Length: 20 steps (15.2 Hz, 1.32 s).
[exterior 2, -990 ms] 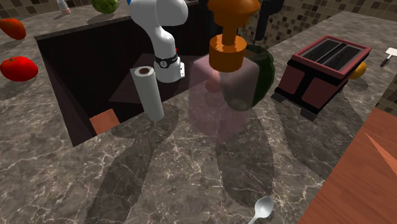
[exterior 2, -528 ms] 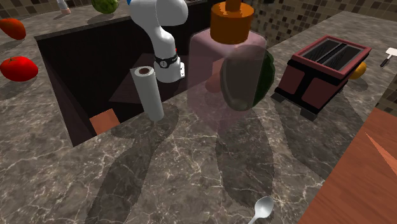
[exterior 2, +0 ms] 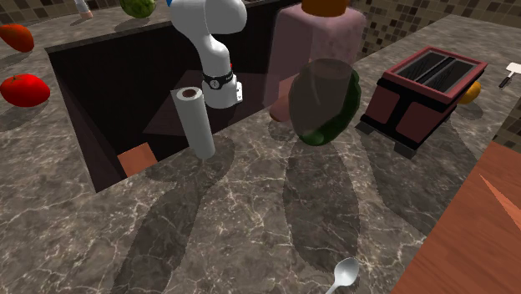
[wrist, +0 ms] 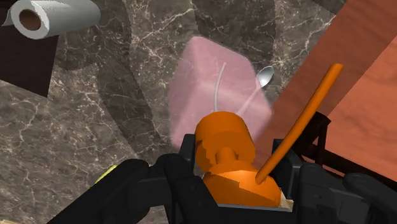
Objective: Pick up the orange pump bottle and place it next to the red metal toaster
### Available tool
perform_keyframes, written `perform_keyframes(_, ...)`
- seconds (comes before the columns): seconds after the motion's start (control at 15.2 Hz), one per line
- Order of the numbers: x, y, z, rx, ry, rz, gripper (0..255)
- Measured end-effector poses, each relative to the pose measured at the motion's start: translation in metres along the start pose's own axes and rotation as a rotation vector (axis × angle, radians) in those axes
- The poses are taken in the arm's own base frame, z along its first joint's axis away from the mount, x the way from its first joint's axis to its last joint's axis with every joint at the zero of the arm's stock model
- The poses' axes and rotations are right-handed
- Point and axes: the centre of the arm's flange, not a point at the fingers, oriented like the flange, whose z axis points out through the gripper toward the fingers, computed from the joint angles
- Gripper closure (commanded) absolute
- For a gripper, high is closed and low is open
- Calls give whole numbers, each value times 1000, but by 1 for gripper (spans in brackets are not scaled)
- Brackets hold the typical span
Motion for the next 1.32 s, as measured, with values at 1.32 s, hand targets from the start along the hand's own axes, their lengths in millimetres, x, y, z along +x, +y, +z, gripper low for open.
perform_keyframes(1.32, -260, 2, -49, 0, 0, 1, 255)
